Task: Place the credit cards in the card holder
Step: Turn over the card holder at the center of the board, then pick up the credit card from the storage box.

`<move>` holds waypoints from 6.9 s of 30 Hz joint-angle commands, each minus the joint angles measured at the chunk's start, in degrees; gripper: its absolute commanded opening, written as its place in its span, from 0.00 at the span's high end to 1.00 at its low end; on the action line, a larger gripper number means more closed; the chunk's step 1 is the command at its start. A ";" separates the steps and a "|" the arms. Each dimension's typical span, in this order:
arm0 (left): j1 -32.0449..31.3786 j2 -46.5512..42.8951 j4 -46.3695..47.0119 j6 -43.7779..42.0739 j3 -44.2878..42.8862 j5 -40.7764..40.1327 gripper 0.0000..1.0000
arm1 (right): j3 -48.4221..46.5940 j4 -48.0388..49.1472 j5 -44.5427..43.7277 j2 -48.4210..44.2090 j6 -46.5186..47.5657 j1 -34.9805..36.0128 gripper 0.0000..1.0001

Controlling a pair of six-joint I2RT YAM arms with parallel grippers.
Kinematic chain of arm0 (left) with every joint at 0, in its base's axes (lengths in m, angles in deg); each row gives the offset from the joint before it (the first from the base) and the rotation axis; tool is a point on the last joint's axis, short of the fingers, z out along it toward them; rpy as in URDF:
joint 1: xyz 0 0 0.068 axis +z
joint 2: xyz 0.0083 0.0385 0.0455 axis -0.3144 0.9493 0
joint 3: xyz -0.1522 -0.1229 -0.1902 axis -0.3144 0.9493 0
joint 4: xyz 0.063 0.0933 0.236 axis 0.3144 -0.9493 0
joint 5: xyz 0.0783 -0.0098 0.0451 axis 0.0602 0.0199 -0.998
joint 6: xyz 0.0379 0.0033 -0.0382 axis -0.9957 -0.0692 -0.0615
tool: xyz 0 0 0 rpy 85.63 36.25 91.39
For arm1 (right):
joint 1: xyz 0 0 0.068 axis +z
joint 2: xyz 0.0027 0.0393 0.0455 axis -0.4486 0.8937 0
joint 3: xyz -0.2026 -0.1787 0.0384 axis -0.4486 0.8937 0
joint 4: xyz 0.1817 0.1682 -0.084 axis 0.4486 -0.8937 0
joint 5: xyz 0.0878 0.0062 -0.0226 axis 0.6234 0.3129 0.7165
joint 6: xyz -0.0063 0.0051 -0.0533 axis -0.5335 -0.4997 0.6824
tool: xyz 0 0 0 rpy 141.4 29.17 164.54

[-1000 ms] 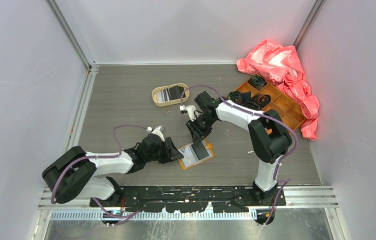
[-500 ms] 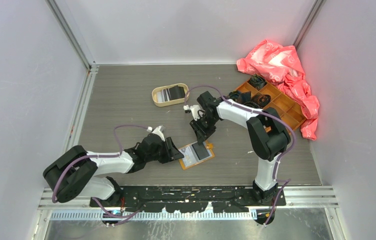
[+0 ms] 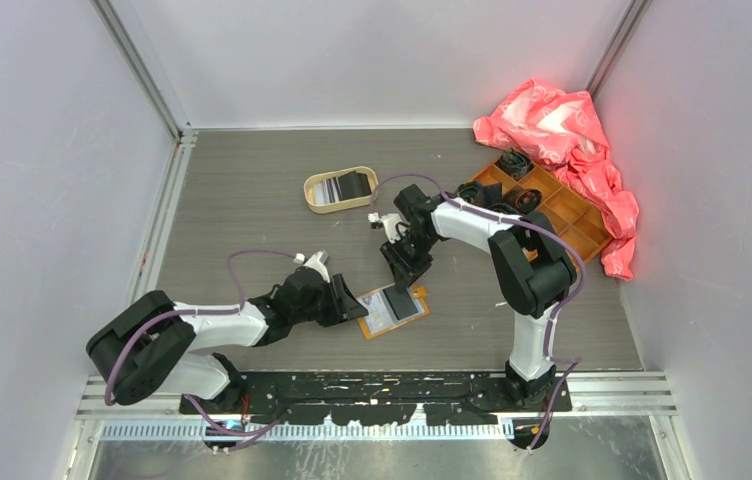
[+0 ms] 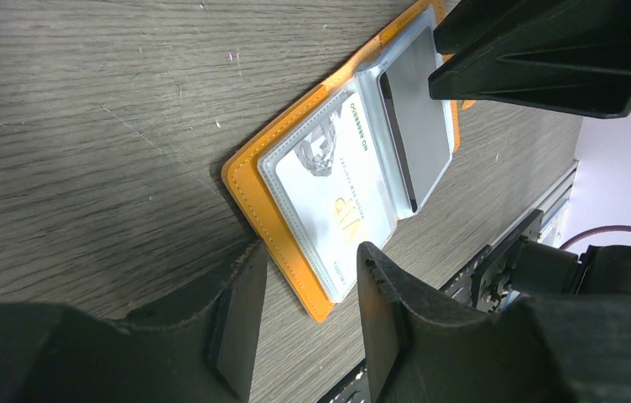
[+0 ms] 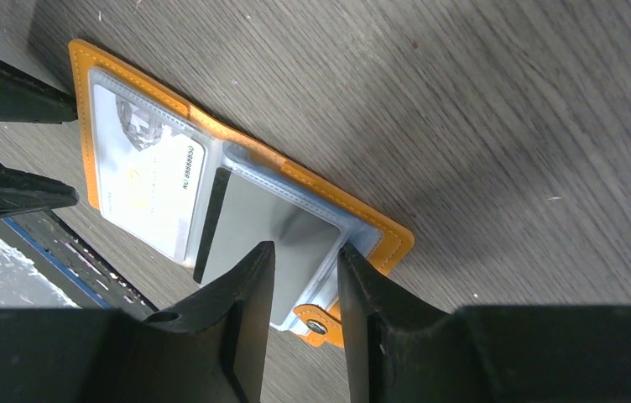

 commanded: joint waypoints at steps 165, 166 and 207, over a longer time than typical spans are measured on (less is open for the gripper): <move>36.36 40.99 -30.76 -23.18 -68.49 10.50 0.41 | 3.54 13.92 23.94 -24.34 2.61 -16.54 0.03; 36.21 41.50 -31.09 -23.20 -68.89 9.88 0.41 | 3.60 13.87 24.02 -24.26 2.61 -16.52 0.03; 32.70 44.12 -20.85 -10.26 -70.58 17.09 0.48 | 3.95 13.80 27.01 -23.93 2.43 -16.52 0.04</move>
